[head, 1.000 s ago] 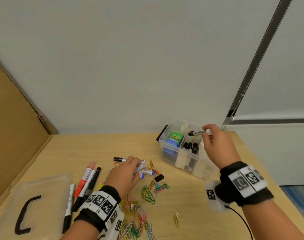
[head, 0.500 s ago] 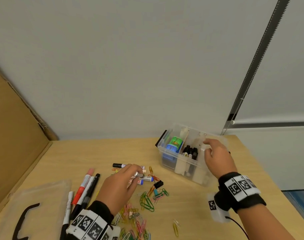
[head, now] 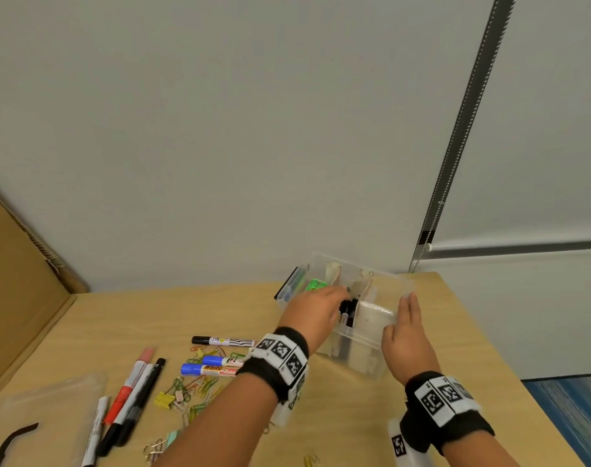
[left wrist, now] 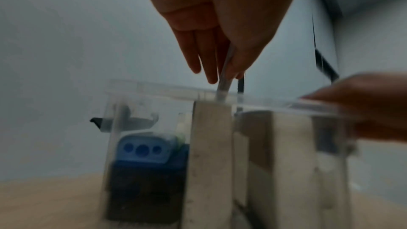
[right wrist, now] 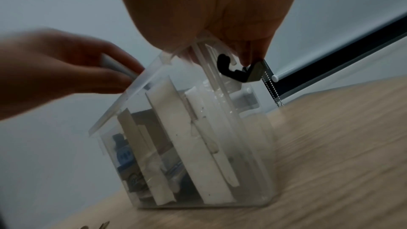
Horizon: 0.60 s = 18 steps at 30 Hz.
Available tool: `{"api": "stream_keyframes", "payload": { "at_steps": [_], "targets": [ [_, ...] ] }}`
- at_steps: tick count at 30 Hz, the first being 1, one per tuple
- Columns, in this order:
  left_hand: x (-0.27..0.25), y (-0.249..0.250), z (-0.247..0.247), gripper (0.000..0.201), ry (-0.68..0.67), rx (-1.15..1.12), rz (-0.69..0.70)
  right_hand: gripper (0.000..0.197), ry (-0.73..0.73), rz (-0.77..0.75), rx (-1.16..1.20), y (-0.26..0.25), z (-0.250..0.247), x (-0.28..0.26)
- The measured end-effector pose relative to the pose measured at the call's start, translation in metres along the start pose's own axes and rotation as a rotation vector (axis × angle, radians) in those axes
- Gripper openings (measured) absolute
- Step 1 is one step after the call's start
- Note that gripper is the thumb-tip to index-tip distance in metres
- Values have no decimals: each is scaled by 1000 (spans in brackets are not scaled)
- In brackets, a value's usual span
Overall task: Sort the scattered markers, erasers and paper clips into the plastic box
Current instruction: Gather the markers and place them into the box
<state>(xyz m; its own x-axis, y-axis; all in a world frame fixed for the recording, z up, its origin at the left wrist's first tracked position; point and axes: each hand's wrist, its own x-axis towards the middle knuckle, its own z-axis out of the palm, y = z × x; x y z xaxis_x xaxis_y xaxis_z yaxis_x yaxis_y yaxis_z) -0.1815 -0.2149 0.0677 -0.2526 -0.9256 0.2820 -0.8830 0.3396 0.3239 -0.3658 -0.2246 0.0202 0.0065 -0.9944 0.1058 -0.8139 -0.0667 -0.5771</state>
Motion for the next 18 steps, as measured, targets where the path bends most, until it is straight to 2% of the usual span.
{"api": "stream_keyframes", "payload": {
  "at_steps": [2, 5, 7, 10, 15, 18],
  "targets": [
    [19, -7, 15, 39, -113, 172, 5, 61, -1, -10, 4, 0, -1, -1],
    [30, -13, 22, 44, -284, 346, -68, 61, 2, -21, 14, 0, -3, -1],
    [27, -13, 20, 50, -332, 392, -92, 61, 0, -20, 23, -1, -3, -1],
    [13, -11, 18, 52, -292, 299, -118, 61, -10, -16, 34, -2, -3, -1],
    [-33, -13, 15, 53, -139, 163, -146, 61, -21, -18, 22, -2, -4, 0],
    [-73, -16, 11, 56, -129, 117, -208, 60, -19, -21, 7, 1, -3, 1]
  ]
}}
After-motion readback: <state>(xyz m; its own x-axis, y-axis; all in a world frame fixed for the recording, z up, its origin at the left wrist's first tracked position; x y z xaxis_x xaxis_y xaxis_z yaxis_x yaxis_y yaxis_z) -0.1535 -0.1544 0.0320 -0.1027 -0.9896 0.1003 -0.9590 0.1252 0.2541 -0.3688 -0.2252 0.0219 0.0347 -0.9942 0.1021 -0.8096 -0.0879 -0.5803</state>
